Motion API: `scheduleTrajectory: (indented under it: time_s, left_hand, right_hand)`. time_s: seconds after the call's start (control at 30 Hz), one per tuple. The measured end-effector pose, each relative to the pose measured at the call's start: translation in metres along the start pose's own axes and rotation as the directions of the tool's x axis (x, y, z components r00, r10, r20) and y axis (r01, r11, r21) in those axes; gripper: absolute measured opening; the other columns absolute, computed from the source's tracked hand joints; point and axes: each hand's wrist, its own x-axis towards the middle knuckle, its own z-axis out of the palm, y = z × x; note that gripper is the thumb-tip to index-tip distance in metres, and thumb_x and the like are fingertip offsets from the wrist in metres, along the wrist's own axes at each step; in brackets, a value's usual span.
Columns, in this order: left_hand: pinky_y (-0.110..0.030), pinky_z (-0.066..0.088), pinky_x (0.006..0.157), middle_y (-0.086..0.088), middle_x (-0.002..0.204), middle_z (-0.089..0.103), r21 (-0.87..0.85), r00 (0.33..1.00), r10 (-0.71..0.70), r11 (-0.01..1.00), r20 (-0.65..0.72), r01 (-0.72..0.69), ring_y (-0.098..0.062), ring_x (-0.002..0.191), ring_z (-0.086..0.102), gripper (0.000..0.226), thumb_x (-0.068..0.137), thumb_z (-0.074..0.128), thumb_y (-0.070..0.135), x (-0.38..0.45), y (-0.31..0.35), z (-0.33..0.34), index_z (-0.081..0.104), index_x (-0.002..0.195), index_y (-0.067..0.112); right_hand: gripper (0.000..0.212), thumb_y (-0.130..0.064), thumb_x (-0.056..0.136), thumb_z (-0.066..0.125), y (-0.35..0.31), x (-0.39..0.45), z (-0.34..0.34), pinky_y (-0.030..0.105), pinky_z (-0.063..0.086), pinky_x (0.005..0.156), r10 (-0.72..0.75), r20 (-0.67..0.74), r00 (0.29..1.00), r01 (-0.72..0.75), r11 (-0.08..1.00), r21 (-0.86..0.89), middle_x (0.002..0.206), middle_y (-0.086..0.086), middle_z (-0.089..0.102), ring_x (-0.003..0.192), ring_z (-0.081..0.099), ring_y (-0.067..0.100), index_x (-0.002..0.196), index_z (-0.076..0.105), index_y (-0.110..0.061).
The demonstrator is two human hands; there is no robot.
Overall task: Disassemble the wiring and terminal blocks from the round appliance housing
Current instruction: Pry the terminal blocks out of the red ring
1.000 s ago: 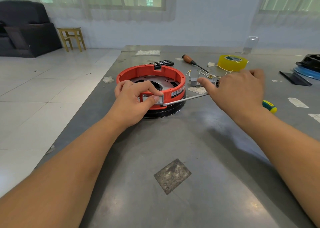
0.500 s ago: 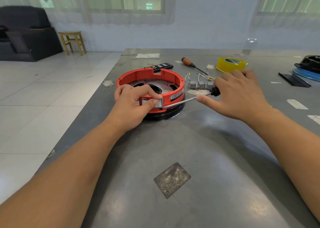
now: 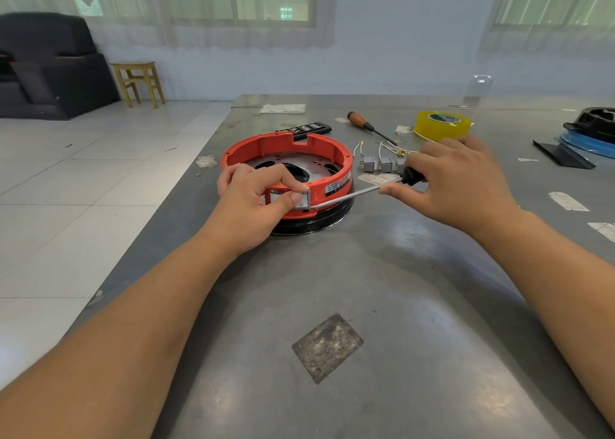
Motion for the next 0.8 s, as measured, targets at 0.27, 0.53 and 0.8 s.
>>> scheduleTrajectory:
  time_s: [0.27, 0.53, 0.8]
  left_hand:
    - [-0.042, 0.020, 0.115, 0.019, 0.104, 0.045, 0.009, 1.000, -0.021, 1.000, 0.015, 0.021, -0.023, 0.132, 0.027, 0.026, 0.100, 0.068, 0.034, 0.000, 0.000, 0.000, 0.061, 0.092, 0.058]
    - [-0.039, 0.021, 0.109, 0.011, 0.108, 0.047, 0.012, 0.999, -0.031, 0.999, 0.034, 0.031, -0.029, 0.137, 0.027, 0.025, 0.100, 0.067, 0.033, 0.001, 0.002, -0.002, 0.061, 0.092, 0.056]
    - [-0.037, 0.020, 0.110, 0.005, 0.115, 0.051, -0.010, 0.999, -0.021, 1.000, 0.039, 0.021, -0.026, 0.135, 0.028, 0.026, 0.099, 0.068, 0.034, 0.000, 0.004, -0.003, 0.060, 0.094, 0.058]
  right_hand:
    - [0.063, -0.079, 0.089, 0.047, -0.005, -0.004, 0.003, 0.041, 0.036, 0.087, 0.041, -0.166, 0.985, -0.031, 0.998, 0.062, 0.080, 0.001, 0.060, 0.079, 0.054, 0.026, 0.079, 0.064, -0.018]
    - [0.061, -0.078, 0.086, 0.056, -0.009, -0.004, 0.000, 0.042, 0.032, 0.091, 0.072, -0.251, 0.965, -0.047, 0.993, 0.105, 0.088, 0.003, 0.059, 0.091, 0.054, 0.028, 0.086, 0.061, -0.017]
    - [0.073, -0.086, 0.086, 0.035, -0.002, -0.002, -0.009, 0.036, 0.039, 0.075, 0.009, 0.020, 1.000, -0.011, 0.998, 0.065, 0.074, -0.002, 0.065, 0.074, 0.056, 0.024, 0.082, 0.072, -0.023]
